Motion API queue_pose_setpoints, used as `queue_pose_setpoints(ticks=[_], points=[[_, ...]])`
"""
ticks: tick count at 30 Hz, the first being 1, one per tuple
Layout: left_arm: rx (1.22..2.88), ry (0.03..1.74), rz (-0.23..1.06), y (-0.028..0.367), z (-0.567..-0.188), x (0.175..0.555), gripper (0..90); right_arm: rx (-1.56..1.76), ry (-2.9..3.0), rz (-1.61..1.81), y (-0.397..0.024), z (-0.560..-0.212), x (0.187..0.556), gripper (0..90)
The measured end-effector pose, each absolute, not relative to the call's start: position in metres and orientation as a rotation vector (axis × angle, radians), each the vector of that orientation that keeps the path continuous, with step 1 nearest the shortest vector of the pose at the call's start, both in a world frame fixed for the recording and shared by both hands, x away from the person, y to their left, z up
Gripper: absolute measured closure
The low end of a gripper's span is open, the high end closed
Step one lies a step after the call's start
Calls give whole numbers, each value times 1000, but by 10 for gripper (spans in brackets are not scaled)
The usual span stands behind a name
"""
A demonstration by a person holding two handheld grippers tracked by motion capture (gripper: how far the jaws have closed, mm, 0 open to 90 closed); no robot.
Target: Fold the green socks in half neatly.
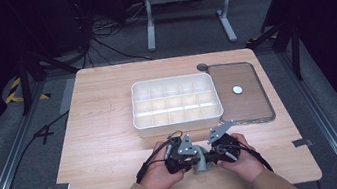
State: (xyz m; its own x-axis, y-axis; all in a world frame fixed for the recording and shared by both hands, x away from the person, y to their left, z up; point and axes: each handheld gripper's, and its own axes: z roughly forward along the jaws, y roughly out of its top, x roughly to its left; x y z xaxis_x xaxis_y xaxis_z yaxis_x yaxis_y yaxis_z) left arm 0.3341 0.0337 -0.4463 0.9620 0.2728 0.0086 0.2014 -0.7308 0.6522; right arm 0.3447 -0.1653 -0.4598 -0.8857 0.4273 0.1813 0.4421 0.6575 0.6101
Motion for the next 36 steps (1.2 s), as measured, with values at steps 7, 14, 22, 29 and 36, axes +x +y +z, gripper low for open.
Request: queue_pose_setpoints(ticks=[7, 14, 22, 29, 36], points=[[2435, 354, 145, 33, -447, 335, 688, -750, -2878, -1009, -168, -451, 343, 848], [2433, 347, 138, 26, -449, 335, 705, -799, -2870, -1093, -193, -430, 339, 832], [2444, 327, 141, 23, -448, 336, 698, -990, -2843, -1024, -230, -447, 345, 858], [2416, 319, 134, 23, -446, 334, 673, -897, -2829, -1020, -210, -456, 343, 880], [2395, 285, 119, 20, -445, 332, 600, -863, -2828, -1001, -200, -458, 339, 880]])
